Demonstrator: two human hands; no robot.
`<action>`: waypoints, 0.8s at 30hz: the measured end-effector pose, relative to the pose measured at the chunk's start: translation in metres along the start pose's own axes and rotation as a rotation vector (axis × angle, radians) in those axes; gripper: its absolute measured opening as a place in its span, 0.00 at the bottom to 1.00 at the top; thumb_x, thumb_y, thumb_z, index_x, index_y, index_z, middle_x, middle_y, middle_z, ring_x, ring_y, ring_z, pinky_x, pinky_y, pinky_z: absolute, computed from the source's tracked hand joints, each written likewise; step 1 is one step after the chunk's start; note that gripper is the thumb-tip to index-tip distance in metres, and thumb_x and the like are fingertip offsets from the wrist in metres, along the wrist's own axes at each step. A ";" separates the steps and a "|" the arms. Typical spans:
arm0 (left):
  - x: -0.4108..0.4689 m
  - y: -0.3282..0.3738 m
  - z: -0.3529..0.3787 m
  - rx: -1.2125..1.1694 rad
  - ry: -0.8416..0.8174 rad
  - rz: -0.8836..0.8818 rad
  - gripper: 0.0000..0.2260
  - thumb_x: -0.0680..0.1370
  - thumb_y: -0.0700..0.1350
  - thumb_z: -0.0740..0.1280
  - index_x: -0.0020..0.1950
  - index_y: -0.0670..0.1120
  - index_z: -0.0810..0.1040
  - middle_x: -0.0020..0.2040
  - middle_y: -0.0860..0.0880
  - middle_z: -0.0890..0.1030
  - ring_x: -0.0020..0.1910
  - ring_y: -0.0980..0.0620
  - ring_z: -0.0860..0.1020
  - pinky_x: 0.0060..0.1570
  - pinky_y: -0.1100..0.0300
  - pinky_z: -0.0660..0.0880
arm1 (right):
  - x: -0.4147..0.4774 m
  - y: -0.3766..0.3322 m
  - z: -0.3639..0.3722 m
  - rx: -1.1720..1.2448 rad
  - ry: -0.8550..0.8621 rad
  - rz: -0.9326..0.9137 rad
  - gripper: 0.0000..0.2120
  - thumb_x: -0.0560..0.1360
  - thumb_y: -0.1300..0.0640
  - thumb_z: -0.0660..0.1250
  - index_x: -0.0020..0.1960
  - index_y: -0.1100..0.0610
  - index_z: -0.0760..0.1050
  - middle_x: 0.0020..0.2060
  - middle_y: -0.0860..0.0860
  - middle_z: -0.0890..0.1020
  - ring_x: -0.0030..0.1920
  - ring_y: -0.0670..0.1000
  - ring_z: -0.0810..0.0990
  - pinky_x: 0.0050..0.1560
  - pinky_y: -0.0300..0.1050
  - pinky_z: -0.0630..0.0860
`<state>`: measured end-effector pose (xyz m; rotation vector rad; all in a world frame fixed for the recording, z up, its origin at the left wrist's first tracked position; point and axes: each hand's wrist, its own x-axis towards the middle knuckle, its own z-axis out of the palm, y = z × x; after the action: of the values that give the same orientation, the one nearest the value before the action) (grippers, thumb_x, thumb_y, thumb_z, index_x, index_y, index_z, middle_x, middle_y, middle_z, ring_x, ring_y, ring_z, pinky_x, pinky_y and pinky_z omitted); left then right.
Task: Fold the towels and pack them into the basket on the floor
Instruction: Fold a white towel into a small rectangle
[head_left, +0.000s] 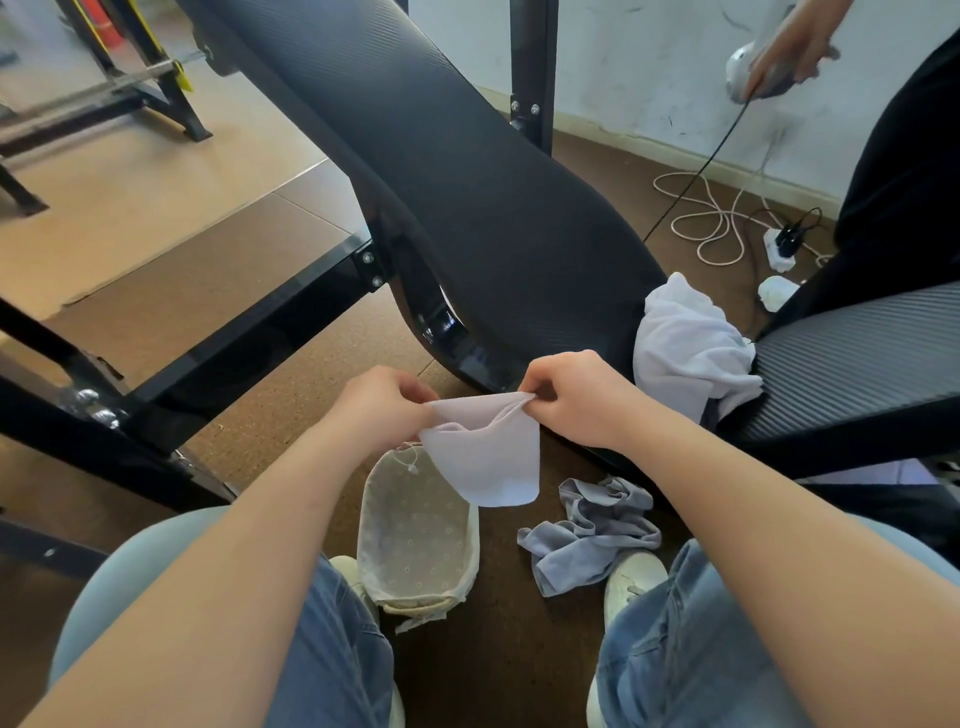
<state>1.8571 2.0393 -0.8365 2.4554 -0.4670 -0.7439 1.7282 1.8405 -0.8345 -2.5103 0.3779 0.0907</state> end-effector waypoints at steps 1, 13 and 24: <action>-0.001 0.002 0.000 -0.004 -0.018 0.020 0.02 0.78 0.50 0.72 0.48 0.57 0.83 0.45 0.53 0.83 0.43 0.53 0.83 0.40 0.58 0.84 | 0.000 -0.001 -0.002 0.051 0.014 0.024 0.03 0.80 0.55 0.69 0.52 0.48 0.78 0.47 0.46 0.83 0.41 0.43 0.82 0.38 0.30 0.72; -0.016 0.015 -0.013 -0.243 -0.261 0.107 0.08 0.75 0.48 0.76 0.53 0.51 0.82 0.51 0.50 0.84 0.48 0.49 0.86 0.50 0.55 0.84 | 0.009 0.005 -0.012 0.540 0.089 0.209 0.10 0.78 0.60 0.72 0.59 0.53 0.79 0.53 0.50 0.84 0.49 0.49 0.87 0.49 0.50 0.86; -0.017 0.020 -0.004 -0.542 -0.153 0.027 0.12 0.82 0.53 0.66 0.64 0.54 0.71 0.56 0.51 0.82 0.44 0.50 0.87 0.47 0.50 0.85 | 0.002 -0.007 -0.018 0.888 -0.144 0.298 0.14 0.84 0.56 0.64 0.69 0.53 0.69 0.61 0.54 0.80 0.50 0.57 0.88 0.56 0.59 0.84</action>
<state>1.8428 2.0323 -0.8150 1.8939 -0.3025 -0.9128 1.7321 1.8351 -0.8160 -1.5551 0.5765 0.1751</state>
